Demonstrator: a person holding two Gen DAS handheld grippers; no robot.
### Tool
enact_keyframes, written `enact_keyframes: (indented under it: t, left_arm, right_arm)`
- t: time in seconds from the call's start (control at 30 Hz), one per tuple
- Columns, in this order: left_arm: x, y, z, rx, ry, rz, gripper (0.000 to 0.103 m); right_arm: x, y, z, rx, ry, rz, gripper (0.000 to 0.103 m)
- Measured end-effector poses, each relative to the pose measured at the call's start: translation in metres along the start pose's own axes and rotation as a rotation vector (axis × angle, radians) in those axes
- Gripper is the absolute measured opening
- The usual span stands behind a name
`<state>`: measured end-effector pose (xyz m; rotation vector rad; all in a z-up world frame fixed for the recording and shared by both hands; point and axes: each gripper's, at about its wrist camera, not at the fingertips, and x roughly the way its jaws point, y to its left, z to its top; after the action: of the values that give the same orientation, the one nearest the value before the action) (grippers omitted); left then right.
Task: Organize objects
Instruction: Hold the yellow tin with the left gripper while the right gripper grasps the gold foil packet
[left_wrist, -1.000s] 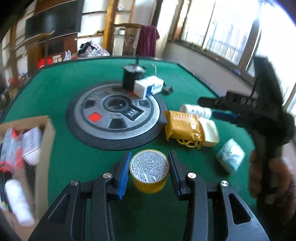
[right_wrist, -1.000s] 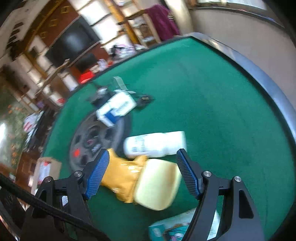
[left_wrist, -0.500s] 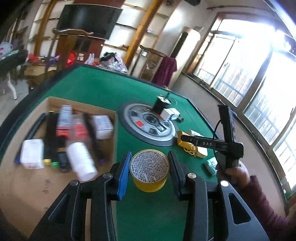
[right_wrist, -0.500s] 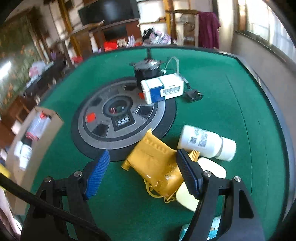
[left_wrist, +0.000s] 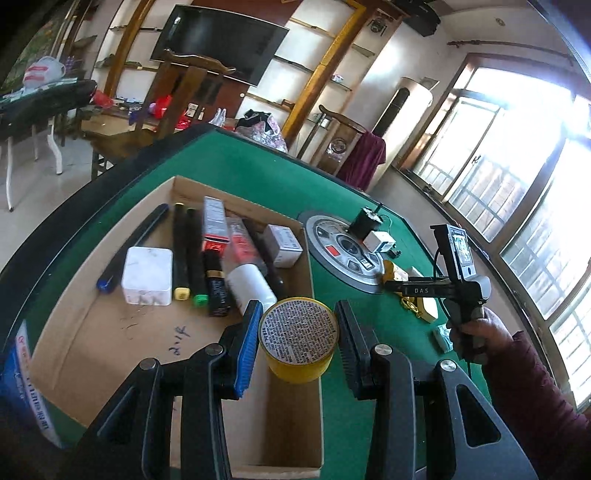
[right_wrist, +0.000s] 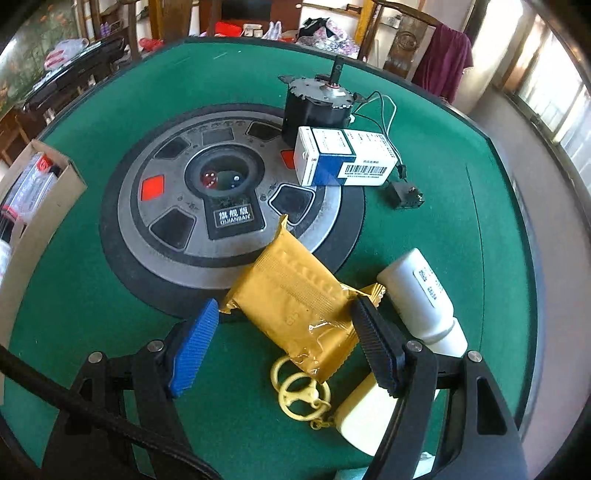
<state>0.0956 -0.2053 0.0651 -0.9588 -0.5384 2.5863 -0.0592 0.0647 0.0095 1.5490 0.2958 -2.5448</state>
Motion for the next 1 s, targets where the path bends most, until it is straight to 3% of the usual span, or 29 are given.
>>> enact_keyframes:
  t: [0.2,0.23,0.37,0.4,0.47,0.5,0.53,0.63,0.83,0.93,1.0]
  left_arm:
    - [-0.004,0.008,-0.002,-0.028,-0.006,-0.003,0.035]
    - [-0.004,0.009,-0.002,-0.031,-0.006,-0.004,0.035]
    - [-0.005,0.014,-0.004,-0.046,-0.004,-0.012,0.035]
    - [-0.005,0.015,-0.004,-0.048,-0.003,-0.014,0.035]
    - [-0.006,0.016,-0.005,-0.054,-0.003,-0.014,0.035]
    - [-0.006,0.016,-0.006,-0.055,-0.003,-0.014,0.035]
    - [-0.006,0.016,-0.006,-0.054,-0.003,-0.016,0.035]
    - [-0.007,0.016,-0.007,-0.052,-0.001,-0.013,0.035]
    - [-0.01,0.019,-0.005,-0.057,-0.002,-0.002,0.035]
    - [-0.009,0.025,-0.005,-0.067,-0.001,0.007,0.035]
    - [-0.006,0.03,-0.005,-0.083,0.003,0.012,0.035]
  right_arm:
    - [-0.012,-0.011,-0.006,0.127,-0.036,0.075,0.04]
    - [-0.014,-0.01,-0.007,0.139,-0.037,0.09,0.023]
    - [-0.024,-0.009,-0.014,0.151,-0.006,0.191,0.021]
    - [-0.028,-0.01,-0.014,0.151,-0.026,0.162,0.022]
    - [-0.035,-0.01,-0.011,0.136,-0.066,0.075,0.04]
    - [-0.039,-0.01,-0.007,0.129,-0.096,0.027,0.064]
    - [-0.04,-0.011,-0.004,0.128,-0.128,-0.005,0.081]
    - [-0.033,-0.011,0.007,0.133,-0.138,0.001,0.083]
    - [0.013,-0.001,0.024,0.056,-0.019,-0.026,0.083]
    - [0.01,-0.001,0.019,0.055,-0.047,-0.028,0.084]
    - [0.006,-0.008,0.016,0.114,-0.051,-0.005,0.076]
